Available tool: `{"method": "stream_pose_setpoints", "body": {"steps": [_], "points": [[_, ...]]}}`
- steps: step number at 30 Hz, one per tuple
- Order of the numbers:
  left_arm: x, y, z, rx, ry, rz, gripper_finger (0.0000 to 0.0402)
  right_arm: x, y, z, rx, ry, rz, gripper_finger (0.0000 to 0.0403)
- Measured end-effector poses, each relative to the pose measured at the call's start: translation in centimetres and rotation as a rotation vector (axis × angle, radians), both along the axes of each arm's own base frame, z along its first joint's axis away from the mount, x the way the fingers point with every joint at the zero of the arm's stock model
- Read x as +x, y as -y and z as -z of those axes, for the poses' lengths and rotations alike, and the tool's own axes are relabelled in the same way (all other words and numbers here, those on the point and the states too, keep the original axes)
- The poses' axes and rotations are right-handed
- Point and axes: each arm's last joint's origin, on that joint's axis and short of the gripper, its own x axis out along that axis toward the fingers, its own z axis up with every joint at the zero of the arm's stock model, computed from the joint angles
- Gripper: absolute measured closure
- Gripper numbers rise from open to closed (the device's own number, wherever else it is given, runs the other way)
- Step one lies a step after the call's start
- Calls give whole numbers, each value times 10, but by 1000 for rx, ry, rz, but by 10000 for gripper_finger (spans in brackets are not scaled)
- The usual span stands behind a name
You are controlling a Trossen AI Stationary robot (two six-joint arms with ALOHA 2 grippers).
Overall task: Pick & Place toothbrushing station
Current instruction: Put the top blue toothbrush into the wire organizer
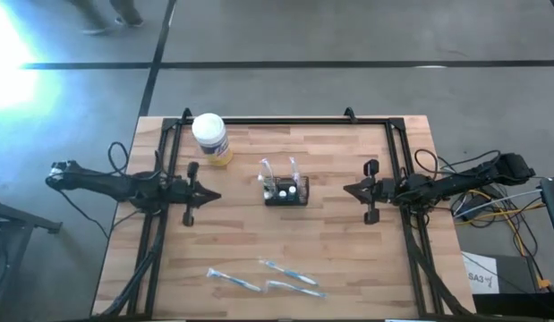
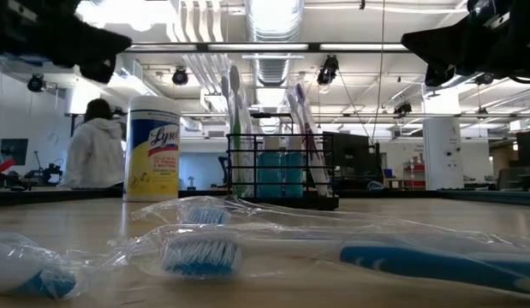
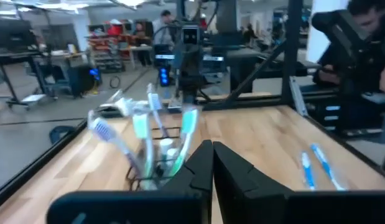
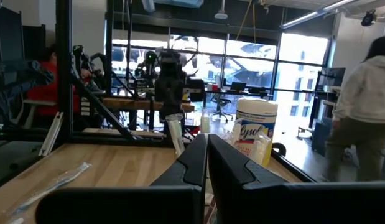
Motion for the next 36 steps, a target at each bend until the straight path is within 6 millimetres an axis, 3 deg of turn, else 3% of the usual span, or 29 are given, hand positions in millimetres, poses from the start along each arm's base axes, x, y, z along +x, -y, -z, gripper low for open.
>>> {"method": "stream_pose_setpoints", "body": {"steps": [5, 9, 14, 30, 33, 36], "points": [[-9, -3, 19, -35, 42, -25, 396, 0, 0, 0, 0, 0, 0, 392], [-15, -4, 23, -47, 99, -25, 398, 0, 0, 0, -4, -1, 1, 392], [-18, -6, 38, -69, 46, -63, 398, 0, 0, 0, -8, -1, 2, 392], [-16, -6, 43, -104, -14, -99, 394, 0, 0, 1, 75, -10, -11, 392], [-14, -6, 45, -122, -32, -99, 393, 6, 1, -4, 154, -53, 87, 392], [-13, -6, 47, -155, -53, -99, 395, 22, -1, -19, 200, -203, 179, 392]]}}
